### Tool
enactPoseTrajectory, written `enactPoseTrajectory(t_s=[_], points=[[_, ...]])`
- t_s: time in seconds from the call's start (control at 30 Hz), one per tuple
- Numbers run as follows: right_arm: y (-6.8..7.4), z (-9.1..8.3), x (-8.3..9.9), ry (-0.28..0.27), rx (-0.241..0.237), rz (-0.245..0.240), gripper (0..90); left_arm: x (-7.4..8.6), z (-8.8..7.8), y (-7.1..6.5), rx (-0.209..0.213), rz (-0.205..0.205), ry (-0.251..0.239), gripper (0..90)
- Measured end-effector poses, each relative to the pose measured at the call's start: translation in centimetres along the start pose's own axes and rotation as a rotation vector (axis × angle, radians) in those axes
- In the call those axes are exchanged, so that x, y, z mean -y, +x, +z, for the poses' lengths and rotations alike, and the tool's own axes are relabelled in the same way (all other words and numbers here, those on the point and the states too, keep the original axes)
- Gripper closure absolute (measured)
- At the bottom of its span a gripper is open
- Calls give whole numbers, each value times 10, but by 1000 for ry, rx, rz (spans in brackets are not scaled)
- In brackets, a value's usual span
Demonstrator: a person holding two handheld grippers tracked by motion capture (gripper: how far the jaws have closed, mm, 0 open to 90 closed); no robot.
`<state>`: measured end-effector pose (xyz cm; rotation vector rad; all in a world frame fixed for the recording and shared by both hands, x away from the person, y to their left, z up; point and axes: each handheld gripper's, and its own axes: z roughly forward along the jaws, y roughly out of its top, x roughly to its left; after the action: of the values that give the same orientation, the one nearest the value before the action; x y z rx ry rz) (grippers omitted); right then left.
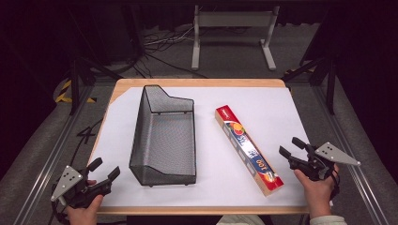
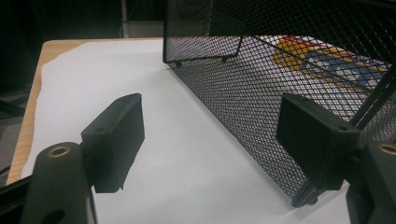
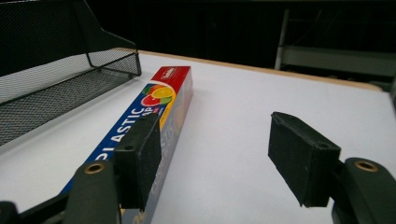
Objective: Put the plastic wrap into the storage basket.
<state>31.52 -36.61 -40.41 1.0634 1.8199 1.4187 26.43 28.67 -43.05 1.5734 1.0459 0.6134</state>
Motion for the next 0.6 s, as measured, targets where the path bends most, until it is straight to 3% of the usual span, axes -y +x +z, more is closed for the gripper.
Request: enactPoseTrajectory(t_s=[0.07,0.13,0.2,0.47,0.57,0.6], points=[[0,1,0,10,-20,11,346,-1,0,0,-1,3,-1,242],[1,2,-1,15,7,2,277,-2,0,-1,-4,2,-7,243],[0,-1,0,26,6,9,277,-4,1,-1,-3,5,-12,243],[0,-5,-3,-5,-5,29,227,-3,0,1,-9,-7,-21,245],[3,0,-6,41,22,-18,284,-2,0,1,-7,-11,-22,245],[4,1,-7,54,15,-22,347,-2,-1,0,-9,-10,-23,245]])
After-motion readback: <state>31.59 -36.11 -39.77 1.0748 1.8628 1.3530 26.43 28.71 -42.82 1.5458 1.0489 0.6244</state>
